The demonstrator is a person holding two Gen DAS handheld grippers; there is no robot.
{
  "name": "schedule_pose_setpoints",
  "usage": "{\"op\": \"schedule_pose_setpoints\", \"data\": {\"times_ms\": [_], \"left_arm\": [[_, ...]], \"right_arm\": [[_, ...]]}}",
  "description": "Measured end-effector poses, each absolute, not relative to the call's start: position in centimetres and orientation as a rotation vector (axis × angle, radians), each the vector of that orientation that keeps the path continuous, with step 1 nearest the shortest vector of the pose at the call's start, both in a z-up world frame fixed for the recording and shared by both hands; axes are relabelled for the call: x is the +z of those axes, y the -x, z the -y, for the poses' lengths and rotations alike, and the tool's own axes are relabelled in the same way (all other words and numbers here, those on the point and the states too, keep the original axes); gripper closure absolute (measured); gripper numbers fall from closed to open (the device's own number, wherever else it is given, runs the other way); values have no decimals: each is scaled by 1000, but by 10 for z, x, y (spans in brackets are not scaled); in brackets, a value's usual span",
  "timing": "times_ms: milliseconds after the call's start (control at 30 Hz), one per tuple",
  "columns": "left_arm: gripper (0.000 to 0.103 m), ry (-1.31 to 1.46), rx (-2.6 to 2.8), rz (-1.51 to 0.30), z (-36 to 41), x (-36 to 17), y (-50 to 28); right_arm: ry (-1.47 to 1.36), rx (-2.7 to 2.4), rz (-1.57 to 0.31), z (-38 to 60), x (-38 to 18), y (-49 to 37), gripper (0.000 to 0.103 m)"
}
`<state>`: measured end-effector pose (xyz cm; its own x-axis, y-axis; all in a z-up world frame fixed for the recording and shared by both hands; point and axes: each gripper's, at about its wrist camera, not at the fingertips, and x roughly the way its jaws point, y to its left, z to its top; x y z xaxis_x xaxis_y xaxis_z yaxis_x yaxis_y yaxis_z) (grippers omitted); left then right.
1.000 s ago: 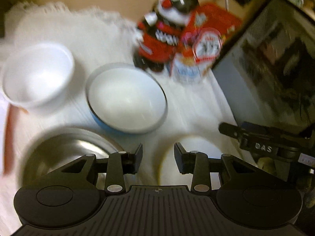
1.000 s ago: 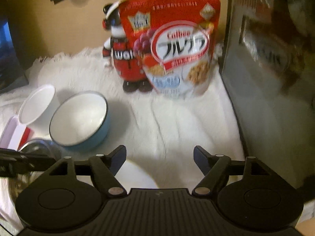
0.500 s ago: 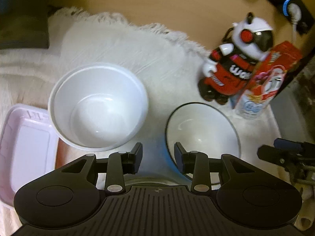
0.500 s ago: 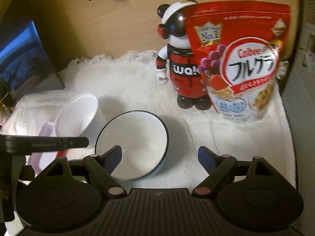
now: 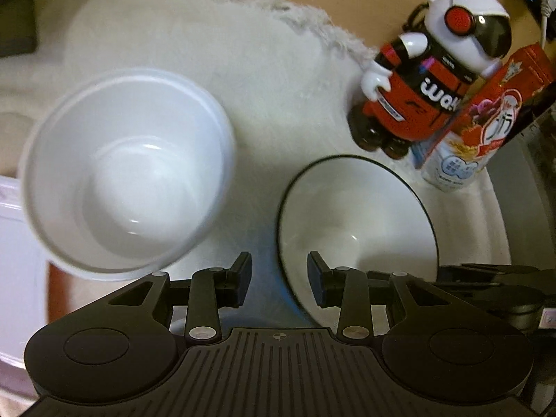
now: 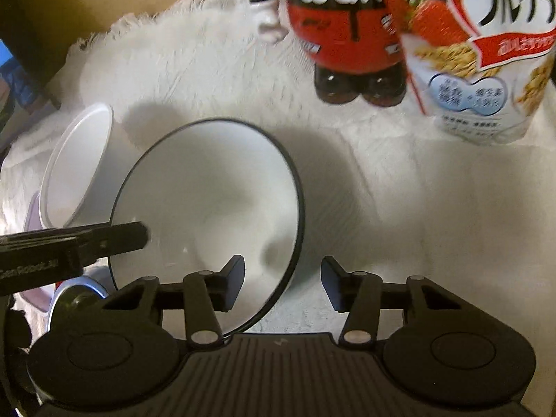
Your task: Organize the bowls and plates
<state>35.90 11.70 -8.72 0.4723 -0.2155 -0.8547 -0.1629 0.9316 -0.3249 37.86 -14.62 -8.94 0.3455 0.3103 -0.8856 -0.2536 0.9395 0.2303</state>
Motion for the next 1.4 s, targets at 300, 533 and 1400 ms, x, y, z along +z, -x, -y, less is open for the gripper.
{"op": "schedule_pose_setpoints", "data": {"times_ms": [300, 533, 1400], "left_arm": [[69, 377, -69, -1112, -105, -86, -368], [69, 333, -159, -1127, -75, -84, -382], [83, 359, -218, -1230, -62, -115, -428]], "right_arm": [[-58, 408, -1115, 152, -79, -368, 64], [-78, 322, -1080, 185, -73, -364, 64], [-171, 317, -1177, 199, -101, -399, 57]]}}
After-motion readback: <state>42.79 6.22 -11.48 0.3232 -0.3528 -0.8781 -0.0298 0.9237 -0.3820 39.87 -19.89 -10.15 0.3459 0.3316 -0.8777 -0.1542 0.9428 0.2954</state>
